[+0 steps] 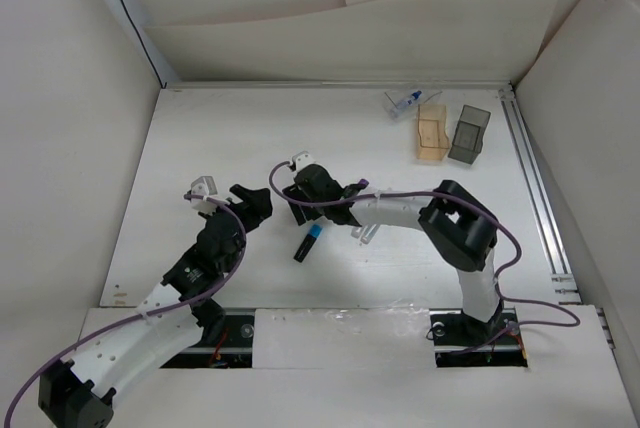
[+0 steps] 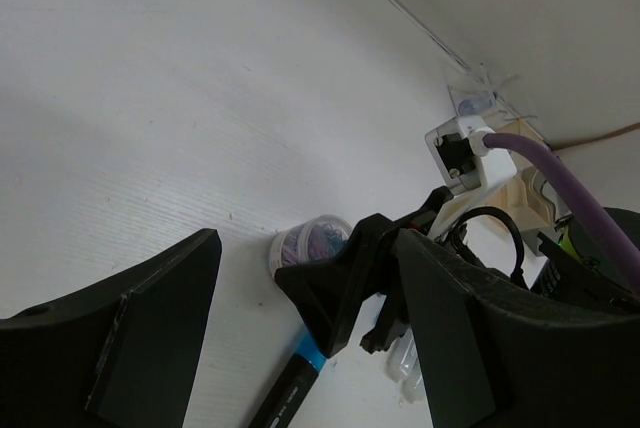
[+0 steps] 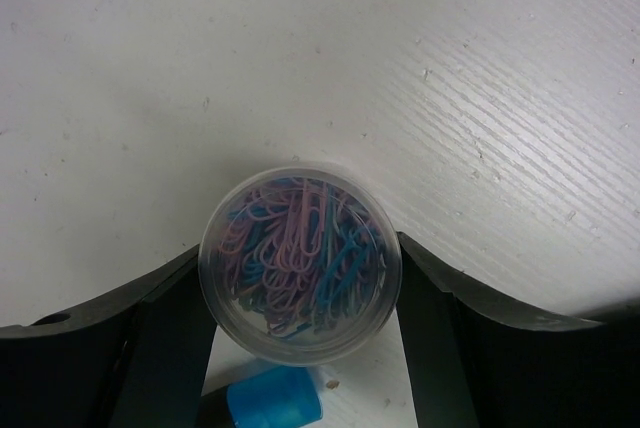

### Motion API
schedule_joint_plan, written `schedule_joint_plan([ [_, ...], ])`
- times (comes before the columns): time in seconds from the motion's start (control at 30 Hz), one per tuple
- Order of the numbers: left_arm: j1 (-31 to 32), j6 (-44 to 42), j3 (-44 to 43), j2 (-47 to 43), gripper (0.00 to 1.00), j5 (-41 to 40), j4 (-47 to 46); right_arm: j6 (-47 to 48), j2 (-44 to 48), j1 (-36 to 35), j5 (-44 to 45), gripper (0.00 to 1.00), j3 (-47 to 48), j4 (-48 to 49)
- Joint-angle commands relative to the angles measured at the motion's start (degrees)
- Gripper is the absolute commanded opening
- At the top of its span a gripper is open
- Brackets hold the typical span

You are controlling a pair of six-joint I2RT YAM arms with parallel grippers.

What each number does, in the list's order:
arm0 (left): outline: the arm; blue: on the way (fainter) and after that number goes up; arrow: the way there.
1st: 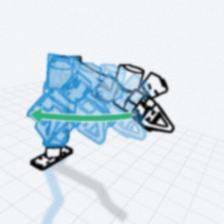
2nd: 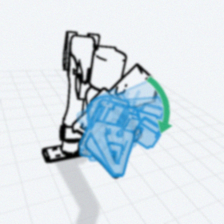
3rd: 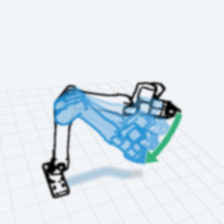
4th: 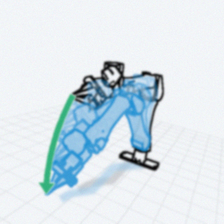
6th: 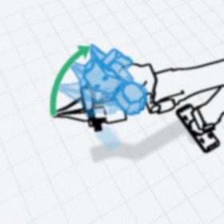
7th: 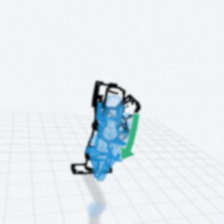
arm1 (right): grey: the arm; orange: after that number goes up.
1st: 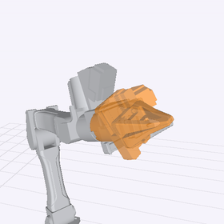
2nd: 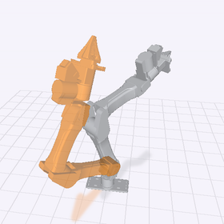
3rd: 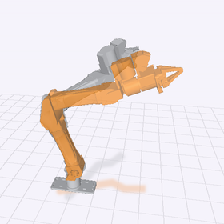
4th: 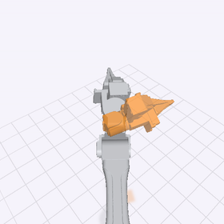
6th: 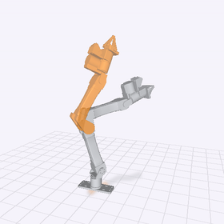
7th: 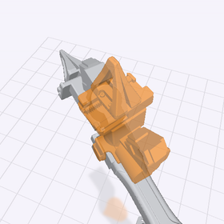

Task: Sort the stationery into containers
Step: Pick up the stationery from the center of the board.

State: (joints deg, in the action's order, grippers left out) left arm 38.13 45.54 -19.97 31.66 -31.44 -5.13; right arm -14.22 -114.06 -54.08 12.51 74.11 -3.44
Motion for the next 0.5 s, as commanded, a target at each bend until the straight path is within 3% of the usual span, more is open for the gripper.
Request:
schedule_joint_plan([
  [0.0,-0.16,-0.45,-0.25,-0.19,0.68,0.77,-3.04,-1.34,-0.54,-0.41,1.81,0.7,2.36,4.14],
  [0.07,-0.16,-0.45,-0.25,-0.19,0.68,1.38,-3.05,-1.87,-1.16,0.2,1.2,0.7,2.36,4.76],
  [0.23,-0.16,-0.45,-0.25,-0.72,0.68,1.38,-3.57,-2.39,0.58,0.91,1.2,0.42,2.89,6.08],
  [0.47,-0.16,-2.38,0.28,0.41,0.68,6.29,-7.0,-1.17,7.61,8.19,1.2,0.4,3.14,6.08],
])
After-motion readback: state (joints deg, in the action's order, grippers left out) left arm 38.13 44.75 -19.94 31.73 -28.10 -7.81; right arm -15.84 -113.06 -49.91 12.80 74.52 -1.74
